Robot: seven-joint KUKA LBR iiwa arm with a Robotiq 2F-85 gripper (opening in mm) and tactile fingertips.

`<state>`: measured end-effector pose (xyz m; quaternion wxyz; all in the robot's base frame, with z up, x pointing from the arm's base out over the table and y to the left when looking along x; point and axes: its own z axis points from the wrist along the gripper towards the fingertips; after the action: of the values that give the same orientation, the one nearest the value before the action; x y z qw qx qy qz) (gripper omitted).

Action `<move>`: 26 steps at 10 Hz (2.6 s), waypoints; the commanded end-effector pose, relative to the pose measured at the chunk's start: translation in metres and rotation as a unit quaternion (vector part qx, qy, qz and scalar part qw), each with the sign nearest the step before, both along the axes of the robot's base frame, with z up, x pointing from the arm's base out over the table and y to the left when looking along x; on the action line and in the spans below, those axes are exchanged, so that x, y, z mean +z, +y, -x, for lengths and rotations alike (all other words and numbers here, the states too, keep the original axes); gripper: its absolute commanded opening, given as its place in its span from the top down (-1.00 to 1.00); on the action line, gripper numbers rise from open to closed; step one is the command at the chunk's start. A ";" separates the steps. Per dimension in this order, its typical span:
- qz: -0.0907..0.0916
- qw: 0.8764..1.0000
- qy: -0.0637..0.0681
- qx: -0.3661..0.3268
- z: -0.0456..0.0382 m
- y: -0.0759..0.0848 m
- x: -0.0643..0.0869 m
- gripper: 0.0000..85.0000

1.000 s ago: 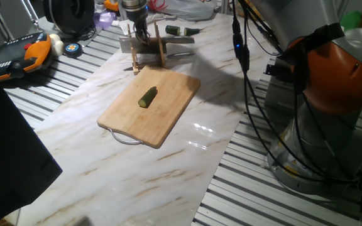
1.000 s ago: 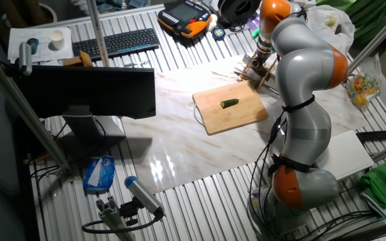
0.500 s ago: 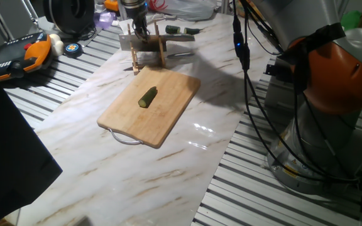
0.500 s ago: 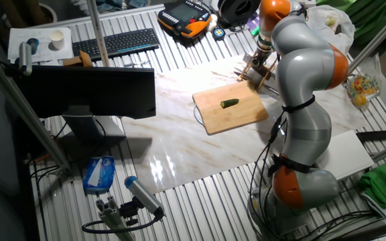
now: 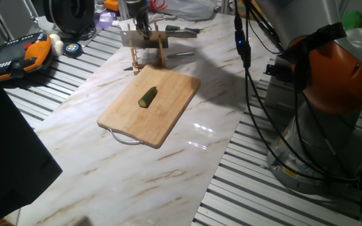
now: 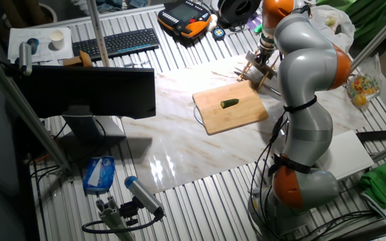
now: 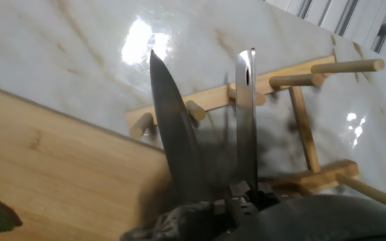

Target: Cut the cucumber into segments

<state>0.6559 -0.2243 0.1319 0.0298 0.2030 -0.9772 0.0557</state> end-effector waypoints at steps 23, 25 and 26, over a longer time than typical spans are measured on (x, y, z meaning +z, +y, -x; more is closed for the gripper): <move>0.022 0.999 0.014 -0.037 0.0260 -0.007 0.036 0.98; 0.027 0.999 0.020 -0.029 0.0297 -0.008 0.038 0.98; 0.029 0.999 0.022 -0.028 0.0316 -0.009 0.039 0.98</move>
<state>0.6237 -0.2335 0.1703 0.0596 0.1769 -0.9791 0.0801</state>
